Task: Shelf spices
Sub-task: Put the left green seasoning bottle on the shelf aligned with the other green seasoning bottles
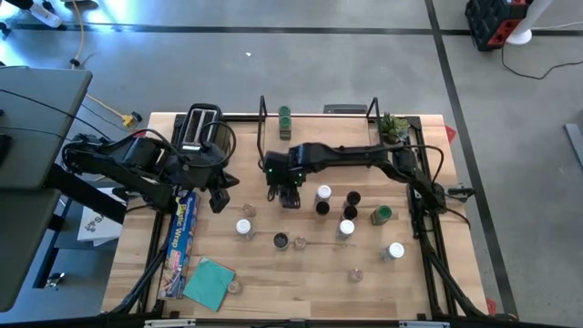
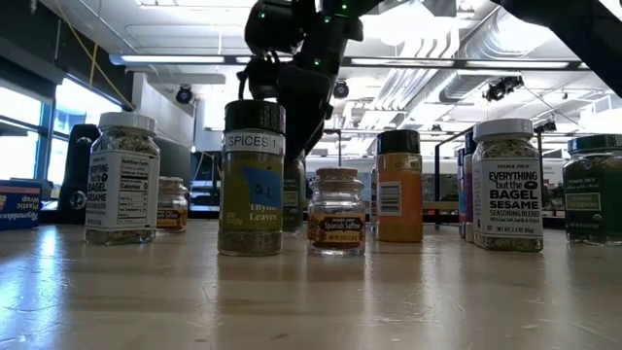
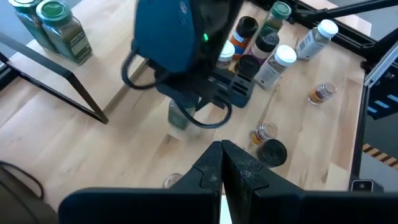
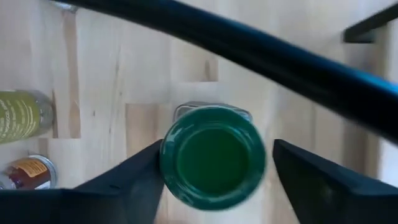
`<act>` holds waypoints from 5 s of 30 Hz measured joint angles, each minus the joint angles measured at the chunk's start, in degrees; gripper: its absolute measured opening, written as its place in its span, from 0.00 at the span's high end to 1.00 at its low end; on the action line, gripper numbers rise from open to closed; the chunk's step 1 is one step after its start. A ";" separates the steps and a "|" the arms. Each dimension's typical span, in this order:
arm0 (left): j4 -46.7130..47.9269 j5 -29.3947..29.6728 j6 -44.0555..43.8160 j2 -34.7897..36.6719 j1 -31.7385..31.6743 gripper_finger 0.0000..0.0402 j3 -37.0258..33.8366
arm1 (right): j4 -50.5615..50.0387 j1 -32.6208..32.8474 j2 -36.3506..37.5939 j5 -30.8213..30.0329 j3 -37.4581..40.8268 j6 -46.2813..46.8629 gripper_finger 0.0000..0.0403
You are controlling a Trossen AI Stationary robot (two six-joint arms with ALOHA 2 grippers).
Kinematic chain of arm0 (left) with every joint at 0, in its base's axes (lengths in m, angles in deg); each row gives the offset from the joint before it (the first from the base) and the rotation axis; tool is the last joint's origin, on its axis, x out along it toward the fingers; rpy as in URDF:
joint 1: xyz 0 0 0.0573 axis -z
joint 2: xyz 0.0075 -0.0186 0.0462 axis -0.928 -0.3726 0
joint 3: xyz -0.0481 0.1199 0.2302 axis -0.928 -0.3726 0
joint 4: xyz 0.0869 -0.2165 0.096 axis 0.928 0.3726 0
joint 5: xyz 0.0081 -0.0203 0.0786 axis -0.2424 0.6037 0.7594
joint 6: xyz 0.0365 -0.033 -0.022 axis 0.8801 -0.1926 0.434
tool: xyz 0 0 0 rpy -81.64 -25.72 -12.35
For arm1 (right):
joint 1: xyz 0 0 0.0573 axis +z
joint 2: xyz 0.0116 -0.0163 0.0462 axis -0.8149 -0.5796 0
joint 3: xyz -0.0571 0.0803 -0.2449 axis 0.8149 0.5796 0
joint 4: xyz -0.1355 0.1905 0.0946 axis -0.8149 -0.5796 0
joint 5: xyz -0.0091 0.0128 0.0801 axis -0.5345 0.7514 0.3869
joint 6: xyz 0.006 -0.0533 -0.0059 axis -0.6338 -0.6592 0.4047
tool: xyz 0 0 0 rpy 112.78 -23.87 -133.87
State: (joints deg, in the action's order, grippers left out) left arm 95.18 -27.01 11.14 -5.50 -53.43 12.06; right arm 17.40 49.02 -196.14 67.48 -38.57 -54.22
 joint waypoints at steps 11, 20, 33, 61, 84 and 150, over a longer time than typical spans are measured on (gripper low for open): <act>-0.06 -2.22 2.04 -0.49 -0.05 0.79 0.00 | -7.79 -0.90 10.31 0.61 -2.29 -0.06 0.21; -8.34 -11.91 18.39 -9.53 -5.39 0.58 0.00 | -6.18 0.65 37.80 -13.18 17.58 11.24 0.21; -20.28 -22.63 43.22 -28.82 -17.26 0.25 -0.02 | 0.71 1.29 69.36 -18.12 43.46 31.87 0.21; -17.05 -16.03 46.15 -38.62 -20.68 0.49 0.00 | 2.84 1.29 72.82 -27.26 46.33 32.52 0.21; -7.05 -15.34 59.29 -39.19 -35.70 0.52 15.80 | 2.73 1.26 72.26 -27.45 46.33 30.97 0.21; -8.92 -8.56 58.12 -45.77 -30.47 1.00 13.42 | 2.83 1.26 72.17 -28.43 46.33 33.61 0.21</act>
State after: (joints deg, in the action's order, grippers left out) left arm 86.25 -35.57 69.26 -51.27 -83.90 25.48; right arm 20.23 50.28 -123.97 39.05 7.75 -20.61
